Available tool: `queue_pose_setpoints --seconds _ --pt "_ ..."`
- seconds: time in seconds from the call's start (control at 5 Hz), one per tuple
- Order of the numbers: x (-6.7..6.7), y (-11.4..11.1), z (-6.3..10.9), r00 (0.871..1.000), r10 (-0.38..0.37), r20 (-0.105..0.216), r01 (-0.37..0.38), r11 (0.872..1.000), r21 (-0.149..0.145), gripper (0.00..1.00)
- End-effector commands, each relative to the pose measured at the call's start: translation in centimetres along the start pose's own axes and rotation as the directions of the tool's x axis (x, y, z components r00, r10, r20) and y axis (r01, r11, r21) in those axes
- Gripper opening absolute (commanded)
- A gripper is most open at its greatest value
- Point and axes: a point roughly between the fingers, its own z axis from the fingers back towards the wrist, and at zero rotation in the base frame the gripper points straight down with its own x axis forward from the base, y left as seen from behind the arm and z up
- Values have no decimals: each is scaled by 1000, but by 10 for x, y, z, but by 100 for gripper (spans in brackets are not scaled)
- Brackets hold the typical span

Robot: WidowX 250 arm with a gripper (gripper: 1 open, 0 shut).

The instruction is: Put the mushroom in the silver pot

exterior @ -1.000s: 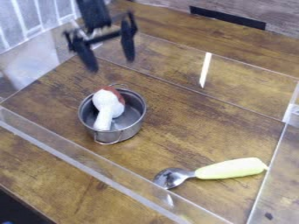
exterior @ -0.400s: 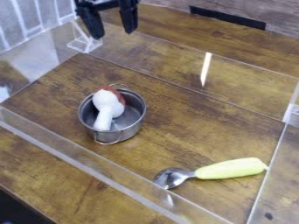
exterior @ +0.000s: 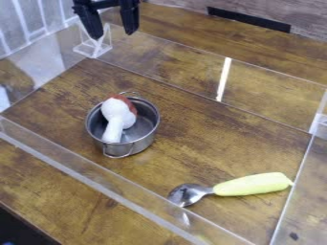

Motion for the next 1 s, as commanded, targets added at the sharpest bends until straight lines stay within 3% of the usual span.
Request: queue_pose_setpoints --seconds 0.0,0.4,0.8 --pt "8 -9 23 997 26 70 -27 1000 11 100" --pt "7 -16 16 993 -117 12 116 992 48 100" --pt "-1 -16 4 981 -194 -15 195 978 70 100"
